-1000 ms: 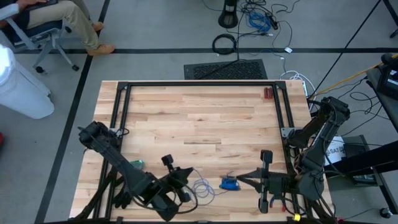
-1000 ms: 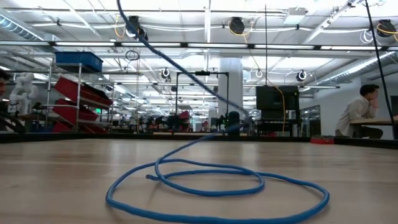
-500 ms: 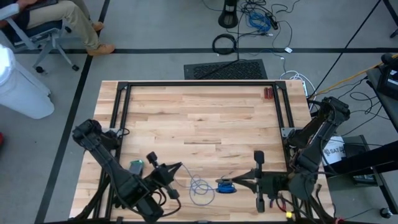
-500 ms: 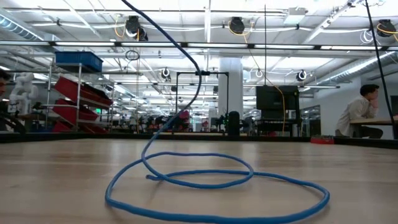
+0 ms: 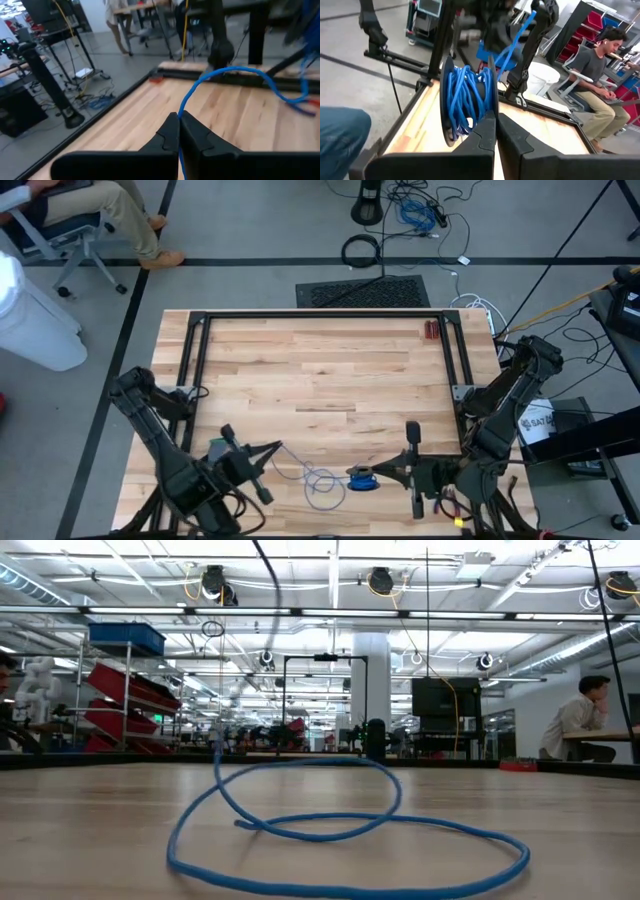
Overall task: Coil cords
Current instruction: Coil the blue wire onto the spool
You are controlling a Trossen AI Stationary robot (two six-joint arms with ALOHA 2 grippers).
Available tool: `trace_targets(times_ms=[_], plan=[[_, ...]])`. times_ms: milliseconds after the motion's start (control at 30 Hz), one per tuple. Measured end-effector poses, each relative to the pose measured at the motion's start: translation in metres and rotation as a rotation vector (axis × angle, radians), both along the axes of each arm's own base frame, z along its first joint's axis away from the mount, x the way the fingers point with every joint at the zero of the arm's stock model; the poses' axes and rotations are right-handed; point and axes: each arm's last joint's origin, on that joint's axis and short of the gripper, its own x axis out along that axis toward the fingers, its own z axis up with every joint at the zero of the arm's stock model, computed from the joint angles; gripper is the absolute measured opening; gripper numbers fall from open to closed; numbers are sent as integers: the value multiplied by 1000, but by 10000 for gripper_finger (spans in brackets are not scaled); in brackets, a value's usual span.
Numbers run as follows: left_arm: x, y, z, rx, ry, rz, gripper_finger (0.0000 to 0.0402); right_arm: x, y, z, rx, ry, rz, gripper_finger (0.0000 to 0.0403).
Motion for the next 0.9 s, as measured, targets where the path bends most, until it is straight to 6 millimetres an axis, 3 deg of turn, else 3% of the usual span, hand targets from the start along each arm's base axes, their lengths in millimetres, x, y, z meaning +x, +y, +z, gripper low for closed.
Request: trace_targets(times_ms=[200,400,667,900], plan=[[-12,-1,13,9,-82,-2,4,1,-2,-3,-22,23,-1,0],[-9,-1,17,18,-128,20,4,11,-4,-9,-33,36,-40,0],[17,-11,46,-5,-159,-6,4,30,-21,-12,47,30,-151,0],[43,4,67,83,-125,-14,4,36,-17,-21,29,54,-147,0]])
